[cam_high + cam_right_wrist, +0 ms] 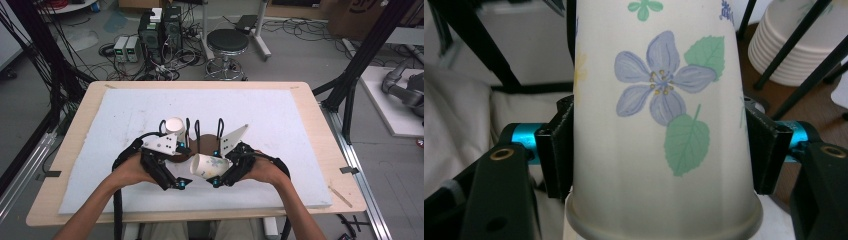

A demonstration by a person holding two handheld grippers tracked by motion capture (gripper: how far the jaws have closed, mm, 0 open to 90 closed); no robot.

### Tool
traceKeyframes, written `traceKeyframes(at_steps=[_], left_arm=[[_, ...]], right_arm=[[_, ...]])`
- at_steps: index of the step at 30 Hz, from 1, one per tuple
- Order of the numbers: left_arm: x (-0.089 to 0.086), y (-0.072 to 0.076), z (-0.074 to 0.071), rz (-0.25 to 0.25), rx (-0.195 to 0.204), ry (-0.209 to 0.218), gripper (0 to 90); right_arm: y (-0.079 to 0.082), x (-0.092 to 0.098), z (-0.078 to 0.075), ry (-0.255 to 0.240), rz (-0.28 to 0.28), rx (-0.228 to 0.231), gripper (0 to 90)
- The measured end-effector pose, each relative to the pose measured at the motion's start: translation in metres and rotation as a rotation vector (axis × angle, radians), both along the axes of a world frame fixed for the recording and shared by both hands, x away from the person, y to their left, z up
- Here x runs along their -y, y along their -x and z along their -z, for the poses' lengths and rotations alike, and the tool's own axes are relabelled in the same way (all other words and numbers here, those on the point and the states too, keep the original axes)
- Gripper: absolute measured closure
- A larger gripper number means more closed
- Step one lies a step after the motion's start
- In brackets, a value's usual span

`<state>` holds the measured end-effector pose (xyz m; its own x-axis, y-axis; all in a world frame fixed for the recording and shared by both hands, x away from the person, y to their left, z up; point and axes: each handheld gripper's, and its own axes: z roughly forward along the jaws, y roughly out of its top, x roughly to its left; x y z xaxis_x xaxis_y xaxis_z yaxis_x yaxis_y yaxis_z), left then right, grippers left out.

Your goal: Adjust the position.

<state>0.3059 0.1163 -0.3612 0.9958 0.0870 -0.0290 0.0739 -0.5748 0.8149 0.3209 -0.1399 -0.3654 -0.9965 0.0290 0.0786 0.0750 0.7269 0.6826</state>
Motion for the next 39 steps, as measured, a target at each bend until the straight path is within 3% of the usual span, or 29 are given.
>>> traceKeyframes(at_steps=[2, 3, 4, 5, 6, 7, 9, 10, 11, 12, 22, 39], left_arm=[[0.001, 0.0, 0.0, 0.003, -0.003, -0.021, 6.9], [0.002, 0.0, -0.001, 0.005, -0.009, -0.046, 6.9], [0.004, -0.001, -0.002, 0.014, 0.0, -0.082, 9.0], [0.004, -0.001, -0.002, 0.014, 0.0, -0.082, 9.1], [0.006, -0.002, -0.003, 0.019, -0.006, -0.118, 9.1], [0.006, -0.002, -0.003, 0.019, -0.006, -0.118, 9.1], [0.008, -0.005, -0.004, 0.023, -0.006, -0.167, 9.1], [0.008, -0.005, -0.004, 0.023, -0.006, -0.167, 9.1], [0.009, -0.006, -0.004, 0.022, -0.006, -0.181, 9.1], [0.01, -0.007, -0.005, 0.024, -0.007, -0.19, 9.1], [0.017, -0.011, -0.003, 0.034, -0.021, -0.3, 9.3], [0.04, -0.013, 0.001, 0.06, -0.021, -0.287, 11.8]], right_arm=[[0.0, -0.001, -0.001, 0.019, -0.002, 0.003, 29.6], [0.001, -0.002, -0.003, 0.045, -0.004, 0.009, 29.7], [0.002, -0.006, -0.006, 0.106, -0.012, 0.019, 29.7], [0.002, -0.006, -0.006, 0.106, -0.012, 0.019, 29.7], [0.002, -0.009, -0.009, 0.161, -0.013, 0.027, 29.6], [0.002, -0.009, -0.009, 0.161, -0.013, 0.027, 29.6], [0.002, -0.015, -0.01, 0.225, -0.028, 0.045, 29.6], [0.002, -0.017, -0.011, 0.257, -0.022, 0.046, 29.6], [0.002, -0.017, -0.011, 0.257, -0.022, 0.046, 29.6], [0.003, -0.021, -0.013, 0.297, -0.027, 0.05, 29.6], [0.002, -0.028, -0.019, 0.377, -0.041, 0.06, 29.6], [0.0, -0.029, -0.019, 0.378, -0.04, 0.058, 29.7]])
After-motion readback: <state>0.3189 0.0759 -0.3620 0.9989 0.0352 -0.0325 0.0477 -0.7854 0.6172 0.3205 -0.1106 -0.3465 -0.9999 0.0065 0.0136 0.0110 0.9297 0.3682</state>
